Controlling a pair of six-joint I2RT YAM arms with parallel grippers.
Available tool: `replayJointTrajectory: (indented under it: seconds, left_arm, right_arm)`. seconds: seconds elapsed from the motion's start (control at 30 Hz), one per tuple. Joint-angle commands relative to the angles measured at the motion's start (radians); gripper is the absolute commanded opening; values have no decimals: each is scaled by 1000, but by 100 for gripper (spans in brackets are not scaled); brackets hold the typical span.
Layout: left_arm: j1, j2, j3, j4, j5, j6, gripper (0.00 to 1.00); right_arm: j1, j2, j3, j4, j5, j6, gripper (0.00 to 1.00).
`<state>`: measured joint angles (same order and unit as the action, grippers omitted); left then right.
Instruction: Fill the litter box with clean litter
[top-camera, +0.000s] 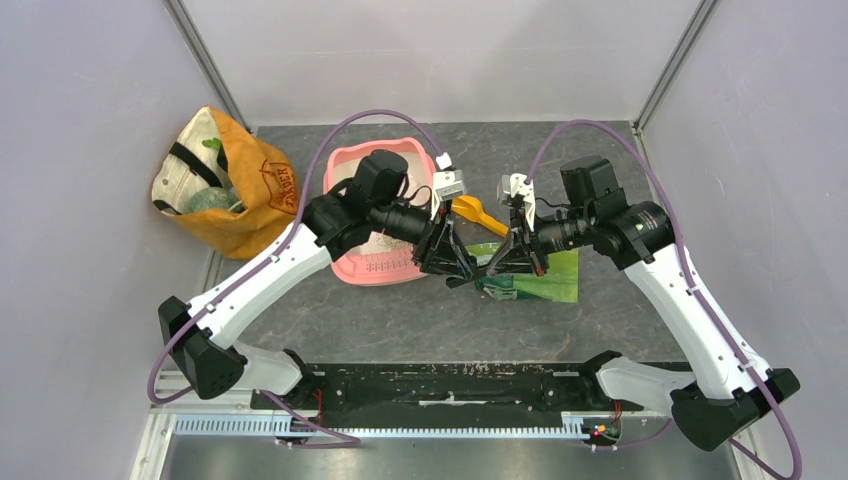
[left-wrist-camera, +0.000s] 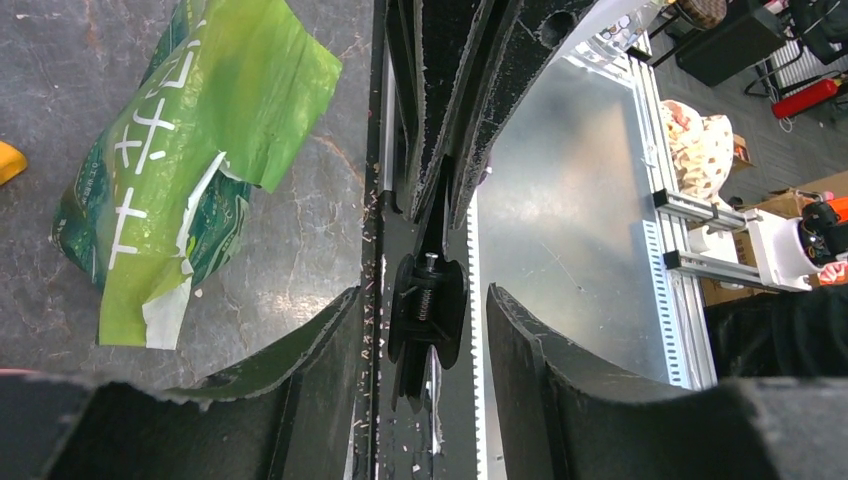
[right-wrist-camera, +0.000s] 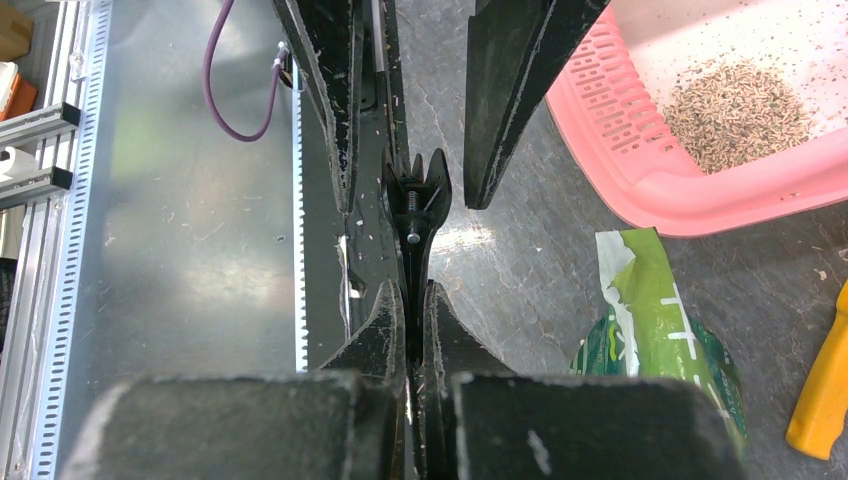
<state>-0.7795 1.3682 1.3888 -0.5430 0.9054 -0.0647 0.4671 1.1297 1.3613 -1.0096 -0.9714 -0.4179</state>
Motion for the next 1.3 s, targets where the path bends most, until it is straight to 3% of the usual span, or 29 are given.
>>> replayJointTrajectory:
  seconds: [0.0,0.2,0.27,0.33,0.37,0.47,0.57,0.77,0.9,1.03,1.27]
  left_arm:
    - [-3,-1,-1,46,-4,-34,54]
    - [-3,-3,-1,46,14,-34,45]
    - [-3,-4,-2,46,20,-34,33]
    - [-1,-5,-2,45,28,-32,9]
    - [2,-9,-4,42,32,-31,2]
    - [25,-9,-16,39,28,-28,2]
    - [48,-4,-9,30,31,-7,2]
    - [57,21,73,-124,-26,249,2]
    - [59,92,217,-299,-161,480,2]
    - [57,169,331,-443,-272,669,2]
    - [56,230,355,-450,-319,772,2]
  right_arm:
    - [1,-17,-4,25,-24,8,0]
    - [1,-14,-1,22,-21,4,0]
    - [1,-12,0,23,-9,10,0]
    - [0,-7,11,23,26,37,22]
    - [0,-3,21,19,43,48,38]
    - [-13,0,49,-5,74,56,62]
    - [-50,-10,64,-11,58,72,72]
    - [-202,50,137,-130,26,-5,74]
    - [-267,135,190,-267,172,-202,73]
    - [-310,164,158,-297,280,-326,69]
    - [-367,204,59,-292,319,-444,63]
